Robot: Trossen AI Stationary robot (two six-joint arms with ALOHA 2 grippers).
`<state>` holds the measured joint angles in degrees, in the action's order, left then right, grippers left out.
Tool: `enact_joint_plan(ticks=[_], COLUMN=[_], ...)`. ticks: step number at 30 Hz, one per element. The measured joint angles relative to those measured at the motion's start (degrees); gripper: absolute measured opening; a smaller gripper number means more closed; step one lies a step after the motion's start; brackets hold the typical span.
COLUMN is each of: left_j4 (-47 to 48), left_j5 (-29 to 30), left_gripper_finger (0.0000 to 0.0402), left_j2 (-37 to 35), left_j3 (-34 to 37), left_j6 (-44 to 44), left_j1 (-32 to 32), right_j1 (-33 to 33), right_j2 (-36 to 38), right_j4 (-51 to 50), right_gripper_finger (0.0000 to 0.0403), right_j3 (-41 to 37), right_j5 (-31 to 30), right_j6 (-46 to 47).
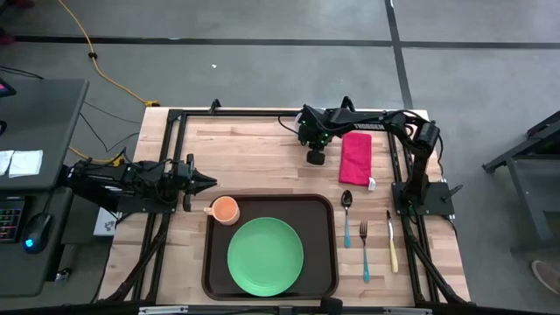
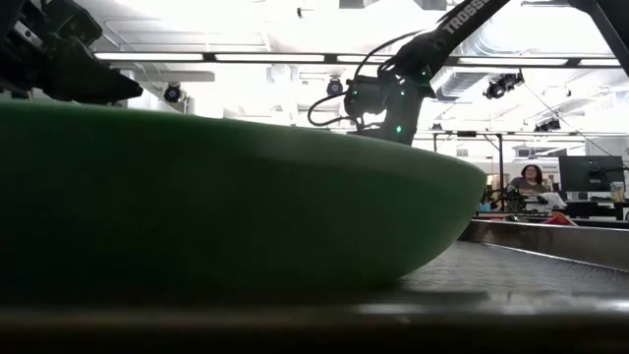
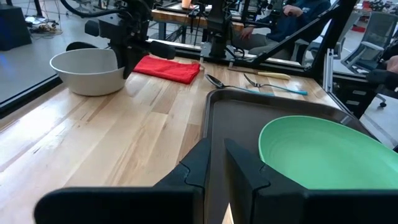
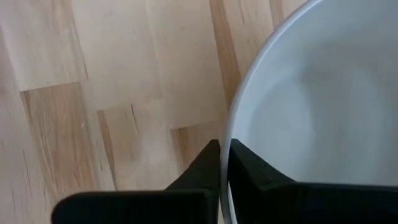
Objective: Set up tray
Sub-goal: Put the gray bowl on the green plate
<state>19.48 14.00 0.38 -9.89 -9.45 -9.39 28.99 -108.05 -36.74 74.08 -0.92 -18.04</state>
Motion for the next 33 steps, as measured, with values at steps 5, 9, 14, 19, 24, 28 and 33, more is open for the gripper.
enact_joint_plan(ticks=[5,9,14,19,24,28,33], left_j4=[0.0,0.0,0.0,0.0,0.0,0.0,0.0], left_j5=[0.0,0.0,0.0,0.0,0.0,0.0,0.0], left_gripper_finger=[0.0074,0.0074,0.0074,0.0074,0.0074,0.0074,0.0074], left_j2=[0.0,0.0,0.0,0.0,0.0,0.0,0.0], left_j3=[0.0,0.0,0.0,0.0,0.0,0.0,0.0], left_j6=[0.0,0.0,0.1,0.2,0.2,0.3,0.4], left_j1=[0.0,0.0,0.0,0.0,0.0,0.0,0.0], right_j1=[0.0,0.0,-0.2,-0.2,-0.4,-1.6,-4.2], right_j2=[0.0,0.0,0.0,0.0,0.0,0.0,0.0], right_j4=[-0.1,-0.1,-0.2,-1.8,-4.6,-7.2,-11.7], right_gripper_finger=[0.0006,0.0005,0.0003,0.0001,0.0001,0.0001,0.0001], right_j3=[0.0,0.0,0.1,1.6,4.9,8.3,12.5], right_j5=[0.3,0.3,0.3,0.6,1.3,1.2,0.3], right_j6=[1.0,1.2,1.4,1.7,2.0,1.8,1.7])
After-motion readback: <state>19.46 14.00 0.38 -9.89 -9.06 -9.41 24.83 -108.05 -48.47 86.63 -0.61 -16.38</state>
